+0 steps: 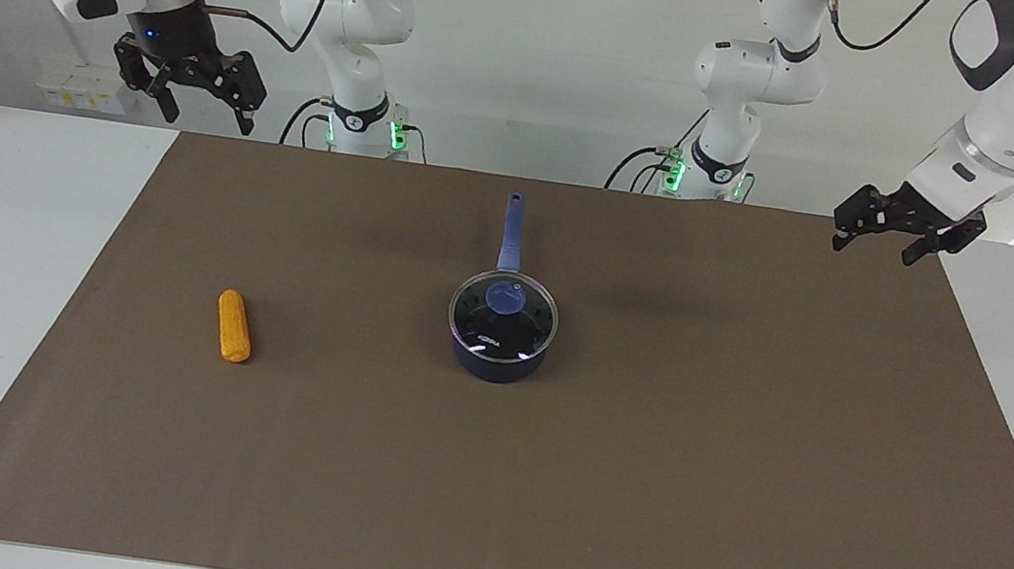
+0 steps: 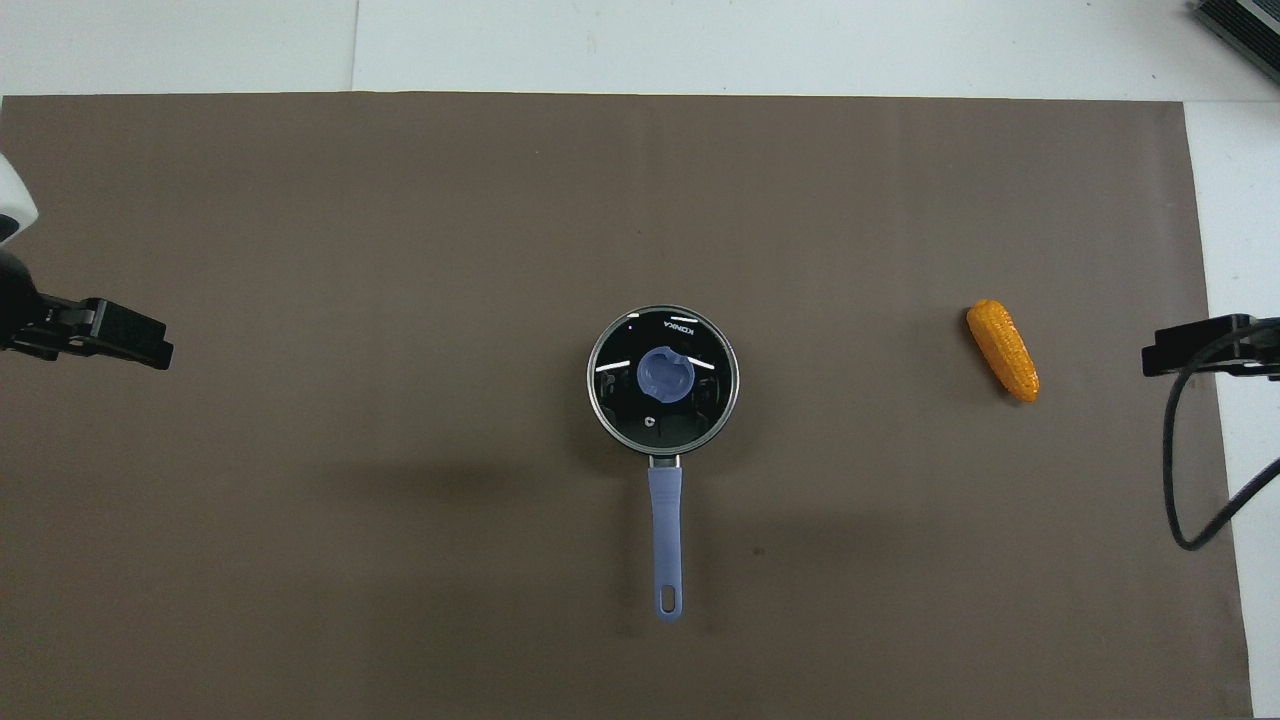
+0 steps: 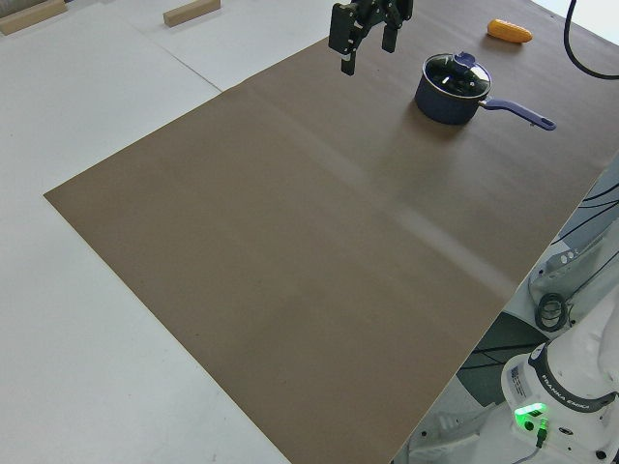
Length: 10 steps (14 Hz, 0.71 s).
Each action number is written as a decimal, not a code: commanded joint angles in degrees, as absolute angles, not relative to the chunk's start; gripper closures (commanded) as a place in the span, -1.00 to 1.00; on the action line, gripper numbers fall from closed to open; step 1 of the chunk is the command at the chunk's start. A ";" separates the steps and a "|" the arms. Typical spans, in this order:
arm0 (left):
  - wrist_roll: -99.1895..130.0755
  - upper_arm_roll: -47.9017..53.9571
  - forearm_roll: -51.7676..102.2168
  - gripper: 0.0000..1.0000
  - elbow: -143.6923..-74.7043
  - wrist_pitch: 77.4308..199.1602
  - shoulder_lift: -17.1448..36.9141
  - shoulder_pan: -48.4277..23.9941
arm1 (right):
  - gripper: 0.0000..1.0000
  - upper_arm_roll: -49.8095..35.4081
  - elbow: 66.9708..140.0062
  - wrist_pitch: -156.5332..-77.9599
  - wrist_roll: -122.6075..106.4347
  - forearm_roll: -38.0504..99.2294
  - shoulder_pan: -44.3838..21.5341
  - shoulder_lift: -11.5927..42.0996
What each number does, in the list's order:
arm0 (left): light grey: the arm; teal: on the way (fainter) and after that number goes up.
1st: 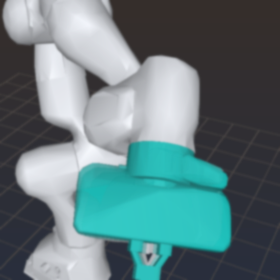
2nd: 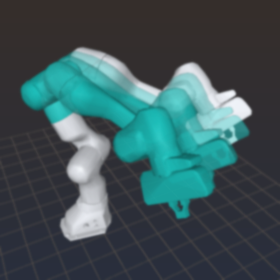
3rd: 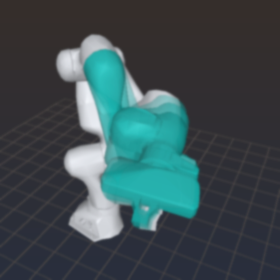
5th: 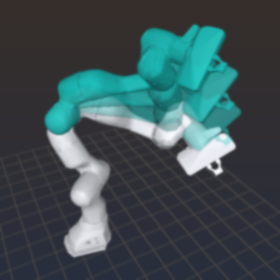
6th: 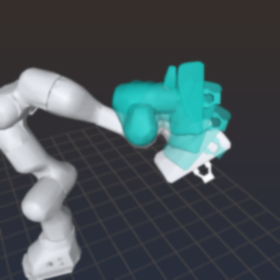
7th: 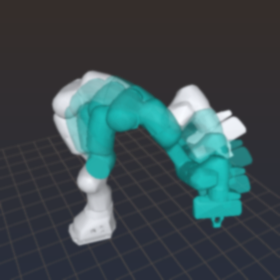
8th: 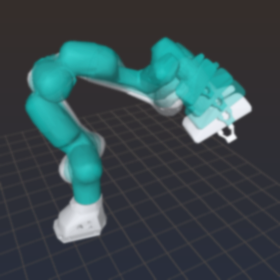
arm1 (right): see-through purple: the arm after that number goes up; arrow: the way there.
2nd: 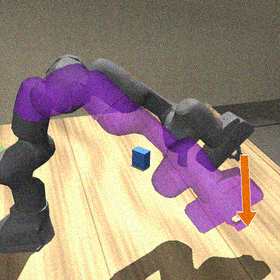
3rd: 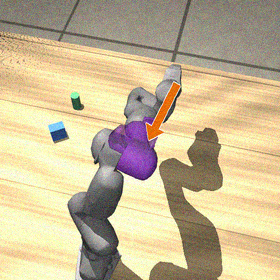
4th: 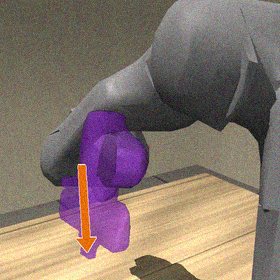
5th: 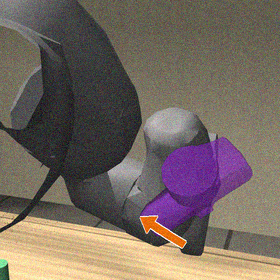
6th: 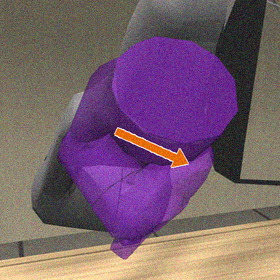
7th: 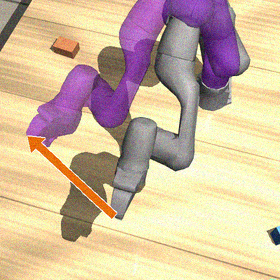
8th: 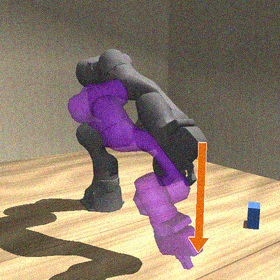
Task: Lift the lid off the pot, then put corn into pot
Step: 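Move the left gripper toward the glass lid on the black pot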
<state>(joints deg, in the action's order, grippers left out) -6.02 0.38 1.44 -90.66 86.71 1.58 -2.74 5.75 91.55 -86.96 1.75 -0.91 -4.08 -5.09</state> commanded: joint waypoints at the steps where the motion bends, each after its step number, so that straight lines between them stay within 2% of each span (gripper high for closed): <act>1: -6.59 -0.17 0.79 -1.00 -95.35 91.30 0.35 -5.35 | -1.00 5.45 92.20 -87.36 0.18 0.09 -3.34 -5.45; 10: -6.15 -0.18 0.62 -1.00 -102.03 101.15 1.41 -15.80 | -1.00 5.71 92.37 -87.36 -1.23 0.09 -3.16 -5.71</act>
<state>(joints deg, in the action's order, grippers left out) -6.05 0.64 1.43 -99.57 98.10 2.05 -12.64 5.78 91.66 -86.96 1.36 -0.91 -4.07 -5.09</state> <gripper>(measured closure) 0.000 0.000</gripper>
